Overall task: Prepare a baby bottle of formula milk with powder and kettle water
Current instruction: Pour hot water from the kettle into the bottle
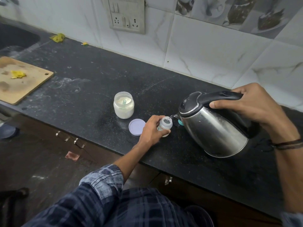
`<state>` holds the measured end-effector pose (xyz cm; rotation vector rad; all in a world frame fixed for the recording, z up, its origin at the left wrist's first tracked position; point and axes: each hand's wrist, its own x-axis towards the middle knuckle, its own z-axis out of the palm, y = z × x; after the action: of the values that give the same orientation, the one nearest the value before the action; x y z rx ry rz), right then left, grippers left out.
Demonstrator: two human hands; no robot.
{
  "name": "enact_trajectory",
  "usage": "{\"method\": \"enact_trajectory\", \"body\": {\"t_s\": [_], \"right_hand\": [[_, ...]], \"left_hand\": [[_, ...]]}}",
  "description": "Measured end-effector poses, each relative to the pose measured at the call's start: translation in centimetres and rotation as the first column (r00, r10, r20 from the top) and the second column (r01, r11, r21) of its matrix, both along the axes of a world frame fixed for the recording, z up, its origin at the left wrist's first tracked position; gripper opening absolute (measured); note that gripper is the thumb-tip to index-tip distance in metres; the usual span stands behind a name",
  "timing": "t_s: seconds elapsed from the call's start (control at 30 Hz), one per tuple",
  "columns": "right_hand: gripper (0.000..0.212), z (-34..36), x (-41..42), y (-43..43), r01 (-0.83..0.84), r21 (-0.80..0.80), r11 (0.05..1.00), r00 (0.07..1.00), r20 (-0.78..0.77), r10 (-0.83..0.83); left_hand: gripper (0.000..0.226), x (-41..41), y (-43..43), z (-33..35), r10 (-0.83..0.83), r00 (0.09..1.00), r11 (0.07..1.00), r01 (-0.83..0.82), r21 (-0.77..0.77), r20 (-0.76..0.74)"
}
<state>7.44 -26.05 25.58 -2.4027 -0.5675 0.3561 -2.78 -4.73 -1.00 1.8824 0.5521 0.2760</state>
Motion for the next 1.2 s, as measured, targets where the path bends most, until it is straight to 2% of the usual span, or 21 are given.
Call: {"method": "enact_trajectory", "body": {"t_s": [0.7,0.87,1.2], "right_hand": [[0.062,0.11,-0.07,-0.13,-0.001,0.008,1.000,1.000,-0.006,0.001],[0.054,0.27,-0.04,-0.26,-0.008,0.005,1.000,1.000,-0.004,0.008],[0.064,0.27,0.36,-0.31,0.004,-0.001,1.000,1.000,-0.009,-0.004]], "left_hand": [[0.060,-0.16,-0.04,0.27,-0.004,1.000,1.000,0.004,-0.017,-0.001],[0.060,-0.11,-0.06,0.27,-0.008,1.000,1.000,0.008,0.006,-0.001],[0.061,0.00,0.09,0.06,-0.013,1.000,1.000,0.013,0.016,-0.016]]}}
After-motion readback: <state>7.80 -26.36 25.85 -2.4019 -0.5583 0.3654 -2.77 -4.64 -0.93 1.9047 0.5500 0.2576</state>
